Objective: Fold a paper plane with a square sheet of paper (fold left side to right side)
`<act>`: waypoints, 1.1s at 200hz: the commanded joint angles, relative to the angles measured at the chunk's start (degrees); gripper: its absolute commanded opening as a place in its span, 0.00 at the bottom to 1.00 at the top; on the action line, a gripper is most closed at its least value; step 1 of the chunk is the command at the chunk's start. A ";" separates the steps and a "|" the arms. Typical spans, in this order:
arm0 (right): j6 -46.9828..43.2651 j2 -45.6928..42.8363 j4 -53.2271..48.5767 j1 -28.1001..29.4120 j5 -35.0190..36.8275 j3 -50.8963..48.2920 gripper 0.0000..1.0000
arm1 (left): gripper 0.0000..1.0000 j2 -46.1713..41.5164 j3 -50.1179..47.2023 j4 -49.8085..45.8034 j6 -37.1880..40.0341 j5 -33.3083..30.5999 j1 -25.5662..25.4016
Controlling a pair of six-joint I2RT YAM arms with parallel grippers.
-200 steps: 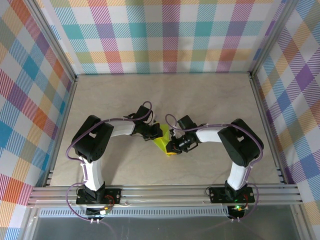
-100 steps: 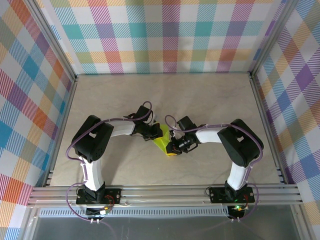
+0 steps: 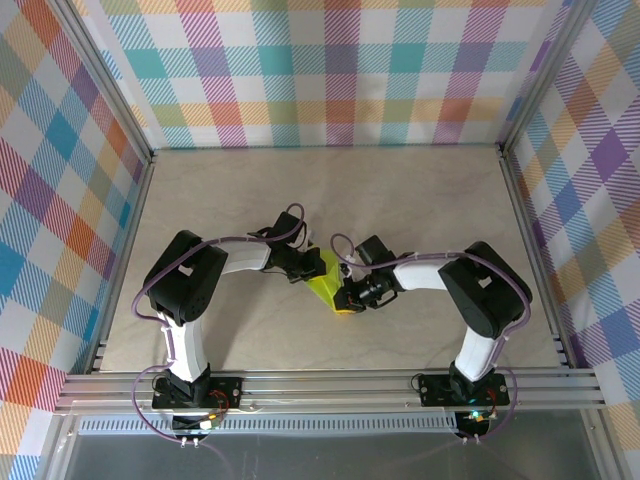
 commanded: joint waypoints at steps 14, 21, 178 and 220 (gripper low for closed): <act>0.07 -3.72 -6.25 0.77 -0.04 -2.05 0.11 | 0.02 0.60 -0.97 -3.71 0.59 -2.79 -0.35; 0.10 -4.68 -6.41 0.76 -0.04 -1.87 0.11 | 0.02 0.57 -0.87 -3.71 0.59 -2.78 -0.35; -1.24 3.81 -4.45 -1.36 4.25 11.96 0.07 | 0.03 0.11 -1.06 -2.65 0.28 -2.02 -0.36; -2.24 6.22 -6.15 -1.35 6.88 13.63 0.07 | 0.07 0.04 -0.80 -2.83 0.34 -2.02 -0.37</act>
